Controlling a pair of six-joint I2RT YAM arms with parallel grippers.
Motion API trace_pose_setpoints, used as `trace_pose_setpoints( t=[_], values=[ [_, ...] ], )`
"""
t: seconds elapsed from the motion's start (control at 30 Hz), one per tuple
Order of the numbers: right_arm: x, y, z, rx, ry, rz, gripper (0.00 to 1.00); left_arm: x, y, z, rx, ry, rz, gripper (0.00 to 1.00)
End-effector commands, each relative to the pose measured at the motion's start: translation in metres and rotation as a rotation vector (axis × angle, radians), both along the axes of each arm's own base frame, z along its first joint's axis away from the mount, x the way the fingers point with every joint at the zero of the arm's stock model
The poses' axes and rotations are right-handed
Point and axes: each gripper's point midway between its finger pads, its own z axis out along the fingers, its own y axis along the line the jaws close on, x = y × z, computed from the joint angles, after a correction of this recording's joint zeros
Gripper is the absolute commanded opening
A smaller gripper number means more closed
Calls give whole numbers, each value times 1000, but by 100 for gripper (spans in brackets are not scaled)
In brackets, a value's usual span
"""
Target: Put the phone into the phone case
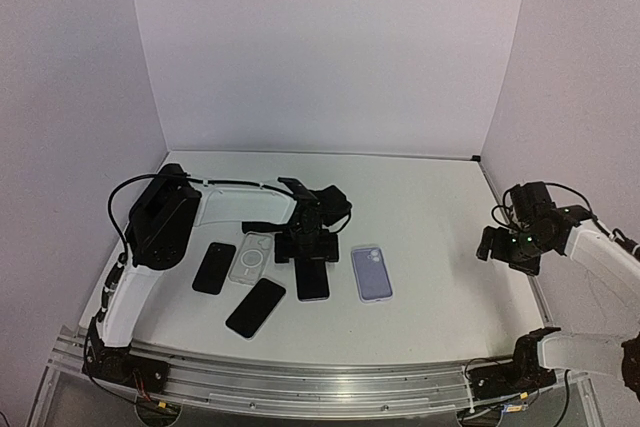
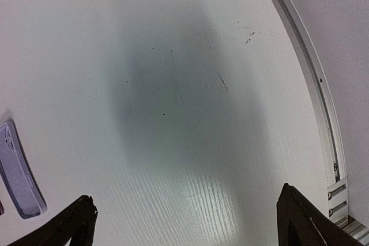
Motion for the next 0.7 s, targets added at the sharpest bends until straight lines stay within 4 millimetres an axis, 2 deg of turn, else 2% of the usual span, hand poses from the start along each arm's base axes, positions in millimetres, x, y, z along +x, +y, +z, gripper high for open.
trace_pose_setpoints(
  t=[0.0,0.13,0.33,0.5,0.6,0.67],
  values=[
    [-2,-2,0,-15,-7,-4,98,-23,30,-35,148,100,44,96],
    [-2,-4,1,-21,-10,-10,98,-28,32,-45,146,119,53,90],
    [-2,-5,2,-27,-15,-13,98,-34,25,-57,93,149,47,78],
    [-2,-3,5,-18,-25,-3,98,-34,19,-60,62,151,31,49],
    [-1,5,6,19,-30,31,98,-29,19,-51,49,133,37,32],
    [1,17,7,60,-38,74,98,-22,17,-40,21,112,45,24]
  ],
)
